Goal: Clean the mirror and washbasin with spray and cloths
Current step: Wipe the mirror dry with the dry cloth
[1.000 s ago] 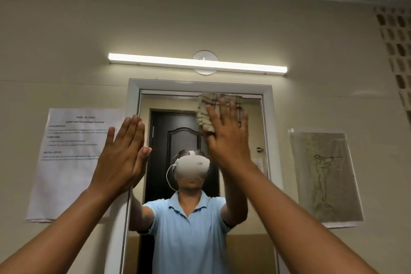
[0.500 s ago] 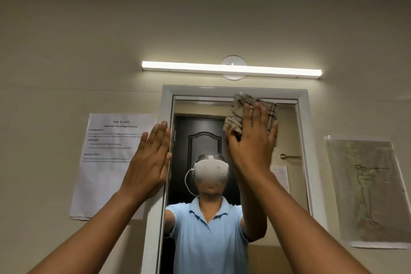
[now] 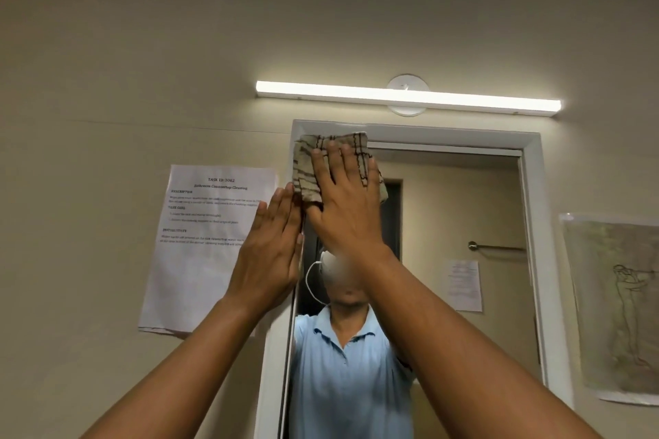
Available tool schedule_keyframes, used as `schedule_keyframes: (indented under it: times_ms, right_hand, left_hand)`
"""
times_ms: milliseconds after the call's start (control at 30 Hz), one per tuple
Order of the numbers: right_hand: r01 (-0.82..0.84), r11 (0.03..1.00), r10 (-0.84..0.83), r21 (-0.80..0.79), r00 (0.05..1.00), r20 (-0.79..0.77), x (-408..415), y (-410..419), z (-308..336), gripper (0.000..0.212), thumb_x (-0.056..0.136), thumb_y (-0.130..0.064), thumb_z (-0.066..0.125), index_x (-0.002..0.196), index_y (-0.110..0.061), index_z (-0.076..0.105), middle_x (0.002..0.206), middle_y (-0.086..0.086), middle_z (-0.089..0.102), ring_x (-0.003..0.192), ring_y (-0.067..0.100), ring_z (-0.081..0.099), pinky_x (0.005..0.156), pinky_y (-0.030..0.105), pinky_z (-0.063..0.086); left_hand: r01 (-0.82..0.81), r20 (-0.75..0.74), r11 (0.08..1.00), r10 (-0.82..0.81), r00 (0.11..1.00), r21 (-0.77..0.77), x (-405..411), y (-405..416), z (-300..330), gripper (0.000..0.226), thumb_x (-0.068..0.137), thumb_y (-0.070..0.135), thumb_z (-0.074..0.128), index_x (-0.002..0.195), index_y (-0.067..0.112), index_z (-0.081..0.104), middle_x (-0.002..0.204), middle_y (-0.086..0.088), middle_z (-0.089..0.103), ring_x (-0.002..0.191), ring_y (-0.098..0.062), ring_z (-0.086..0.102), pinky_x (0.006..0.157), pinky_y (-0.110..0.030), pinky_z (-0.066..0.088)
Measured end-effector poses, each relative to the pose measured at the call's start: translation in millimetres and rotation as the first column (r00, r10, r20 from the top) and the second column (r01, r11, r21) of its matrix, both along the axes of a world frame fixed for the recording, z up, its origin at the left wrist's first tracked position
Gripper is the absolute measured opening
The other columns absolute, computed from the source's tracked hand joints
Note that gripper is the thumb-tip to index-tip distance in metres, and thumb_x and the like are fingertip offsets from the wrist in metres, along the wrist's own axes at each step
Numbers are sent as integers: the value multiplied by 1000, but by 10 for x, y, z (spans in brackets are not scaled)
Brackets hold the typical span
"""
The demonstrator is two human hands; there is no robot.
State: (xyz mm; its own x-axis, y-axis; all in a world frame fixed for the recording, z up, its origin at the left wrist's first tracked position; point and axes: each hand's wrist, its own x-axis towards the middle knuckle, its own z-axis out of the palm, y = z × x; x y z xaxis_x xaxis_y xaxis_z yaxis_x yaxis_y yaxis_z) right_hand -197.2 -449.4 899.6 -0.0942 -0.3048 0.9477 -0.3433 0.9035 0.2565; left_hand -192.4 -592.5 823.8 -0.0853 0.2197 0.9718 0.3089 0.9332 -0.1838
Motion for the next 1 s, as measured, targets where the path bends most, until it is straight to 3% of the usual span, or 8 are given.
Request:
schedule_keyframes:
  times_ms: [200, 433, 533, 700, 1000]
  right_hand:
    - [-65, 990, 74, 123, 995, -66, -77, 253, -542, 71, 95, -48, 35, 157, -21, 17, 165, 6, 9, 153, 23, 3, 121, 53, 1]
    - [33, 978, -18, 208, 997, -74, -104, 761, -509, 76, 93, -56, 41, 158, -25, 15, 166, 4, 9, 153, 20, 1, 121, 54, 6]
    - [81, 989, -74, 127, 995, -60, -131, 922, -351, 80, 92, -55, 49, 158, -24, 15, 166, 5, 8, 153, 22, 2, 120, 55, 9]
    - [100, 992, -101, -71, 995, -7, -100, 1357, -208, 80, 92, -54, 45, 158, -27, 9, 166, 2, 3, 153, 21, -2, 121, 51, 5]
    - [119, 938, -104, -327, 992, 64, -68, 1877, -847, 74, 94, -60, 19, 158, -23, 9, 166, 3, 1, 153, 22, -3, 122, 51, 7]
  left_hand:
    - [2, 8, 1000, -2, 1000, -12, 40, 1, -25, 61, 98, 27, 26, 154, 10, 11, 163, -8, 7, 151, -19, 2, 122, -47, 13]
    - [-63, 19, 998, 63, 998, 1, 37, 2, -37, 63, 98, 24, 29, 155, 9, 5, 163, -9, 0, 151, -20, -1, 121, -48, 15]
    - [-78, 22, 997, 78, 997, 8, 40, -2, -50, 64, 97, 24, 29, 154, 9, 6, 163, -9, 1, 151, -21, -1, 122, -47, 13]
    - [-113, 31, 994, 112, 993, 15, 45, -8, -69, 67, 94, 22, 32, 154, 8, 6, 163, -10, 1, 151, -22, 0, 122, -46, 12]
    - [-110, 62, 992, 107, 992, 54, 96, 48, -187, 72, 89, 17, 35, 154, 8, 5, 163, -11, 1, 151, -23, -2, 123, -44, 9]
